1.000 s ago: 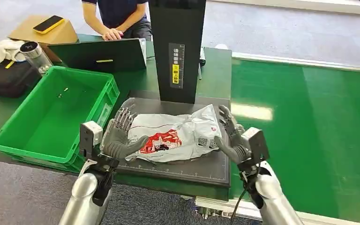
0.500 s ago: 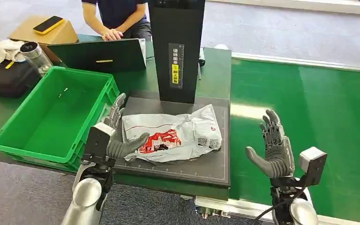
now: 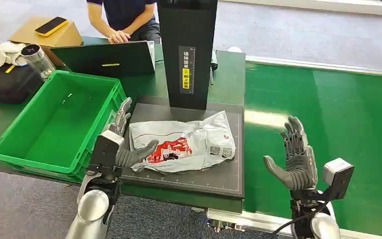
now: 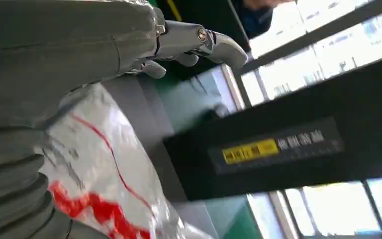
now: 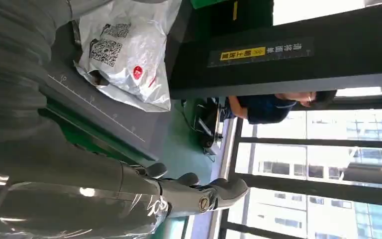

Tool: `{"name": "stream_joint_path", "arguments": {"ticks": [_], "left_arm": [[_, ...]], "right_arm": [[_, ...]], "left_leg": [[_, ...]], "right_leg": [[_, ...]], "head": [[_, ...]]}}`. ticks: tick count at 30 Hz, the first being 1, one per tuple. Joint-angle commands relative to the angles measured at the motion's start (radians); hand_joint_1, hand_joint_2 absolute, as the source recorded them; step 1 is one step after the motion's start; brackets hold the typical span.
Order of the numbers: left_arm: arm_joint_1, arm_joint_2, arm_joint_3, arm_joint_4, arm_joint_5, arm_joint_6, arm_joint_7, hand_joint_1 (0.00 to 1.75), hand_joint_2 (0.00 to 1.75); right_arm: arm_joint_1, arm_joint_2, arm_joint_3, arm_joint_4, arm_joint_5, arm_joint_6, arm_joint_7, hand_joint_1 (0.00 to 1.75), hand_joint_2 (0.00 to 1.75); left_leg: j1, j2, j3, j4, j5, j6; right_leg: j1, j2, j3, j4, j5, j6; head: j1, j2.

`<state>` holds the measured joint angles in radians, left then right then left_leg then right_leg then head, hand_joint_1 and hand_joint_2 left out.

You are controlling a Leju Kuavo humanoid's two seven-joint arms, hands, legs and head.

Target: Moved the parcel from conveyor to table for the left to box.

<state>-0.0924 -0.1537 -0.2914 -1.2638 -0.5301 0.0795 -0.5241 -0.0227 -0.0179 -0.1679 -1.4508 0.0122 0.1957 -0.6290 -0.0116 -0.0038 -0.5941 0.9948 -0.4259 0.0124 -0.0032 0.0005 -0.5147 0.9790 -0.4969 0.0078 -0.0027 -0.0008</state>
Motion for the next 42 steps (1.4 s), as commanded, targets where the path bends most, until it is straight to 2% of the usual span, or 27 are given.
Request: {"name": "stream_joint_path", "arguments": {"ticks": [1, 5, 7, 8, 11, 15, 23, 27, 36, 37, 38, 39, 42], "left_arm": [[-0.185, -0.011, -0.23, 0.296, -0.559, 0.241, 0.202, 0.0, 1.75], [-0.253, -0.05, -0.267, 0.528, -0.63, 0.131, 0.254, 0.0, 1.75], [-0.27, -0.063, -0.279, 0.632, -0.667, 0.079, 0.283, 0.0, 1.75], [-0.281, -0.076, -0.265, 0.717, -0.682, 0.033, 0.366, 0.0, 1.75], [-0.304, -0.085, -0.248, 0.799, -0.689, 0.058, 0.384, 0.0, 1.75], [-0.319, -0.082, -0.243, 0.793, -0.701, 0.035, 0.379, 0.0, 1.75], [-0.31, -0.081, -0.224, 0.772, -0.692, 0.021, 0.364, 0.0, 1.75], [-0.307, -0.081, -0.214, 0.781, -0.67, -0.037, 0.347, 0.0, 1.75], [-0.317, -0.075, -0.179, 0.815, -0.674, -0.054, 0.47, 0.0, 1.75], [-0.315, -0.074, -0.179, 0.809, -0.678, -0.049, 0.47, 0.17, 1.75], [-0.311, -0.074, -0.177, 0.799, -0.679, -0.037, 0.467, 1.62, 1.75], [-0.308, -0.072, -0.181, 0.794, -0.684, -0.035, 0.463, 1.75, 1.75], [-0.3, -0.072, -0.183, 0.787, -0.69, -0.036, 0.455, 1.75, 1.75]], "right_arm": [[-0.007, 0.1, -0.054, -0.052, 0.041, 0.054, 0.031, 0.0, 1.75], [-0.044, 0.104, -0.049, 0.004, 0.075, 0.065, 0.032, 0.0, 1.75], [-0.043, 0.107, -0.055, 0.02, 0.03, 0.125, 0.028, 0.0, 1.75], [-0.03, 0.119, -0.06, 0.012, 0.031, 0.147, 0.021, 0.0, 1.75], [-0.008, 0.135, -0.075, -0.016, 0.06, 0.154, 0.019, 0.0, 1.75], [0.024, 0.138, -0.099, -0.057, 0.067, 0.158, 0.023, 0.0, 1.75], [0.034, 0.145, -0.108, -0.064, 0.074, 0.167, 0.028, 0.0, 1.75], [0.036, 0.144, -0.102, -0.063, 0.087, 0.169, 0.031, 0.0, 1.75], [0.046, 0.156, -0.107, -0.069, 0.103, 0.165, 0.028, 0.0, 1.75], [0.047, 0.156, -0.108, -0.069, 0.103, 0.167, 0.028, 0.0, 1.75], [0.048, 0.158, -0.109, -0.07, 0.102, 0.168, 0.028, 0.0, 1.75], [0.048, 0.159, -0.109, -0.07, 0.102, 0.169, 0.028, 0.0, 1.75], [0.042, 0.16, -0.104, -0.065, 0.104, 0.171, 0.028, 0.0, 1.75]], "left_leg": [[0.0, -0.004, 0.002, -0.001, 0.0, -0.002], [-0.001, -0.002, 0.007, -0.004, 0.001, -0.003], [-0.001, 0.0, 0.006, -0.004, 0.0, -0.002], [-0.001, 0.0, 0.008, -0.006, 0.001, -0.003], [0.0, -0.001, 0.009, -0.005, 0.0, -0.002], [0.0, -0.002, 0.003, -0.001, 0.0, -0.002], [0.0, 0.0, 0.006, -0.003, -0.001, -0.003], [0.0, 0.001, 0.004, -0.002, -0.001, -0.002], [0.0, 0.001, 0.008, -0.003, -0.001, -0.002], [-0.001, 0.002, 0.012, -0.007, -0.001, -0.004], [0.0, 0.003, 0.014, -0.008, 0.0, -0.005], [-0.001, 0.003, 0.013, -0.007, 0.0, -0.005], [0.0, 0.002, 0.011, -0.004, 0.0, -0.004]], "right_leg": [[0.0, -0.004, 0.003, -0.001, -0.001, 0.0], [-0.001, -0.003, 0.007, -0.004, 0.0, 0.0], [-0.001, -0.001, 0.006, -0.003, 0.0, 0.0], [-0.001, -0.001, 0.008, -0.005, 0.001, 0.0], [-0.001, -0.001, 0.009, -0.006, 0.0, 0.0], [0.0, -0.002, 0.004, -0.002, -0.001, 0.0], [0.0, 0.0, 0.006, -0.003, -0.001, 0.0], [0.0, 0.0, 0.004, -0.002, 0.0, 0.0], [-0.001, 0.001, 0.008, -0.003, 0.0, 0.0], [-0.001, 0.002, 0.012, -0.006, 0.0, 0.0], [-0.001, 0.002, 0.014, -0.008, 0.001, -0.001], [-0.001, 0.002, 0.012, -0.006, 0.001, -0.001], [0.0, 0.002, 0.011, -0.004, 0.001, -0.001]], "head": [[0.0, 0.0], [0.001, 0.0], [0.0, 0.0], [0.001, 0.0], [0.0, 0.0], [0.0, 0.0], [0.0, 0.0], [0.0, 0.0], [0.0, 0.0], [0.0, 0.0], [0.0, 0.0], [0.0, 0.0], [0.0, 0.0]]}}
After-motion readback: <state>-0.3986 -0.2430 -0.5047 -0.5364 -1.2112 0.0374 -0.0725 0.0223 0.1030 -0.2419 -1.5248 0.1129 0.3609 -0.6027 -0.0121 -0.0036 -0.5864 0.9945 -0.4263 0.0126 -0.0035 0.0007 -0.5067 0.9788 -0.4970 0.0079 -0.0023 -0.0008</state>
